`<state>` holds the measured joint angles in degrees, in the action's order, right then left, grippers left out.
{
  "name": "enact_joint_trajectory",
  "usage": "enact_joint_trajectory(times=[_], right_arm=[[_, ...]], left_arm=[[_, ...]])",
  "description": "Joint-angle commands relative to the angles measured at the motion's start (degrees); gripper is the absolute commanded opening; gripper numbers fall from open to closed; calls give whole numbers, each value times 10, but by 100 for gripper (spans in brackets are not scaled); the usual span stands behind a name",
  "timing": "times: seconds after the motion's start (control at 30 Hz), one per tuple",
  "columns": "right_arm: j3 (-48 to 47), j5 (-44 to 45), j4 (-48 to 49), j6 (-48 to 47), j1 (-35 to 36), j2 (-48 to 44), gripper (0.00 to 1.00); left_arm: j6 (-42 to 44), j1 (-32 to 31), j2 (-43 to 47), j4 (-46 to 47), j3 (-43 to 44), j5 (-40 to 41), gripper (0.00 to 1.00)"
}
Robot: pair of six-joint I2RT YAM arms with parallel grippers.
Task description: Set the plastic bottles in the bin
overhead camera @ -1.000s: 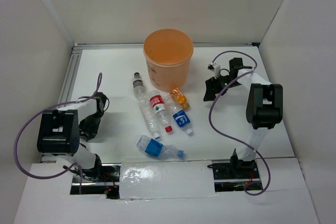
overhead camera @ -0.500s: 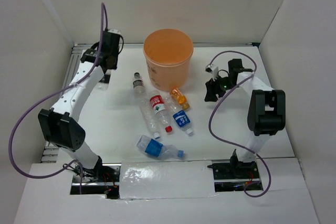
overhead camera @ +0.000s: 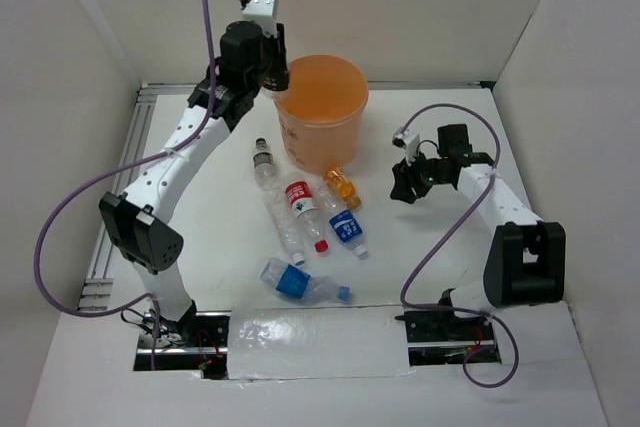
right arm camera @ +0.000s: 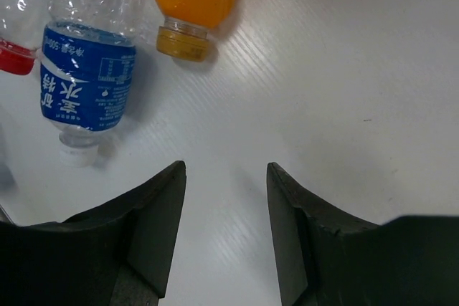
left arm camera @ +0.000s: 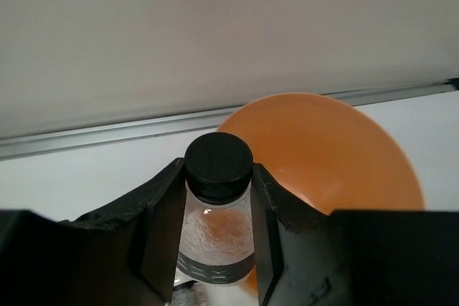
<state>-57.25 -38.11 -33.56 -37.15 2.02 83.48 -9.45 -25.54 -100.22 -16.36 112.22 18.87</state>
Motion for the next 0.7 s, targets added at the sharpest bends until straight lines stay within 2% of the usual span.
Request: enact_joint_trajectory(times=[0.0, 0.17, 0.27, 0.3, 0.33, 0.37, 0.4, 0.43, 0.47, 0.53, 0.6, 0.67], right_arm=[[20, 12, 28, 15, 7, -66, 57], [44, 25, 14, 9, 12, -114, 63], [44, 15, 3, 9, 12, -128, 82], [44, 8, 3, 9, 12, -128, 98], [44, -2, -2, 9, 12, -128, 100], [36, -12, -2, 9, 12, -128, 100], [36, -27, 3, 24, 18, -119, 100], [16, -52, 3, 46, 18, -98, 100], [5, -52, -2, 52, 27, -84, 100], [-12, -73, 8, 90, 42, -51, 100], [-12, -57, 47, 128, 77, -51, 98], [20, -24, 150, 208, 116, -58, 97]], left_arm=[[-53, -21, -18, 113, 12, -36, 0], [-53, -45, -23, 114, 39, -66, 0], [-70, -57, -23, 102, 4, -84, 0], [-76, -57, -29, 102, -11, -89, 1], [-88, -57, -34, 93, -24, -96, 16], [-95, -57, -34, 78, -47, -96, 42], [-95, -63, -34, 72, -55, -96, 77], [-110, -63, -28, 72, -71, -96, 92], [-110, -63, -18, 72, -82, -96, 100], [-103, -70, 24, 95, -104, -82, 100], [-95, -75, 55, 102, -121, -76, 100], [-95, -80, 92, 95, -132, -53, 100]])
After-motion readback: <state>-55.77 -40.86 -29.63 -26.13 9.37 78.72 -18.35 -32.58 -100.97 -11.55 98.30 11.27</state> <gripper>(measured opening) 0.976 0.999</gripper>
